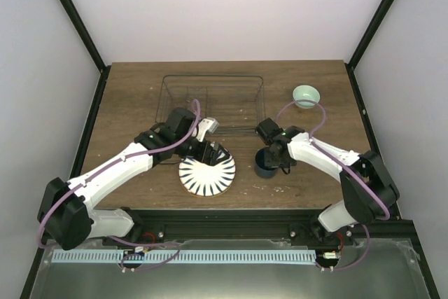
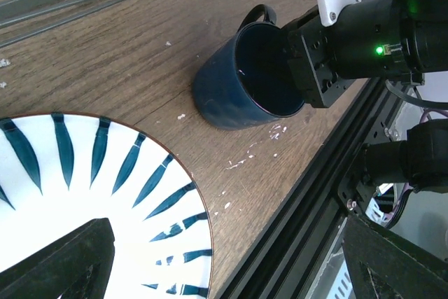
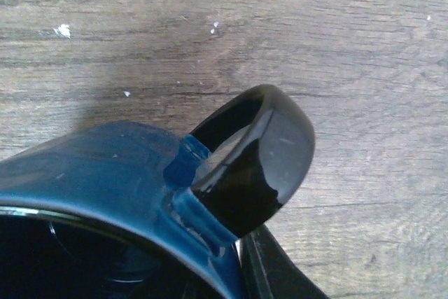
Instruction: Load the mixed dishes into the dish rack
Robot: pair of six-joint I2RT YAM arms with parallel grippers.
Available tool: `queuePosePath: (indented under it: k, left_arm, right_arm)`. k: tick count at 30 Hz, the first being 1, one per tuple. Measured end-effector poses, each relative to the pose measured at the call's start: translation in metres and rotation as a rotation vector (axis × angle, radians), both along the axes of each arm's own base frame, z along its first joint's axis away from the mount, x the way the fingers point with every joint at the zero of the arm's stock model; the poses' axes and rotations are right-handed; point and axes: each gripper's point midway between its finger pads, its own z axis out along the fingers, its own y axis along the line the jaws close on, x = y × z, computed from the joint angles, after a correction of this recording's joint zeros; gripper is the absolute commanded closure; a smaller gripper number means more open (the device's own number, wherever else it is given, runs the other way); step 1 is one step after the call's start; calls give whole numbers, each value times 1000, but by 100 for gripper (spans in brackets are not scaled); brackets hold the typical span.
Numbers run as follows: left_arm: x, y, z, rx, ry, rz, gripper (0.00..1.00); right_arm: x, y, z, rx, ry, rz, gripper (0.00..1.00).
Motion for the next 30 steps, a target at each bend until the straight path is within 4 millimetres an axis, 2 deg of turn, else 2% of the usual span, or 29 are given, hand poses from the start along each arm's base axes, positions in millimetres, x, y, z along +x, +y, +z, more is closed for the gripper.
queuePosePath:
  k: [6,8,12,19,23,30]
  left_arm:
    - [-1,-1,0,0,1,-4,9]
    - [-1,-2,-2,3,3,-7,9]
    - [-3,-9,-14,29,24,-21,10]
    - [0,-48,-37,106,59,-79,11]
    - [2,-65,-49,140,73,-87,11]
    - [18,-83,-57,180,75,-59,12]
  right_arm:
    - [2,6,-1,35,-14,-2,56]
    - [2,6,2,45,-24,-4,52]
    - [2,5,18,61,-55,-4,49]
    - [15,2,83,93,-206,-20,49]
    - [19,-8,114,77,-286,-45,49]
    - [19,-25,135,35,-362,-92,48]
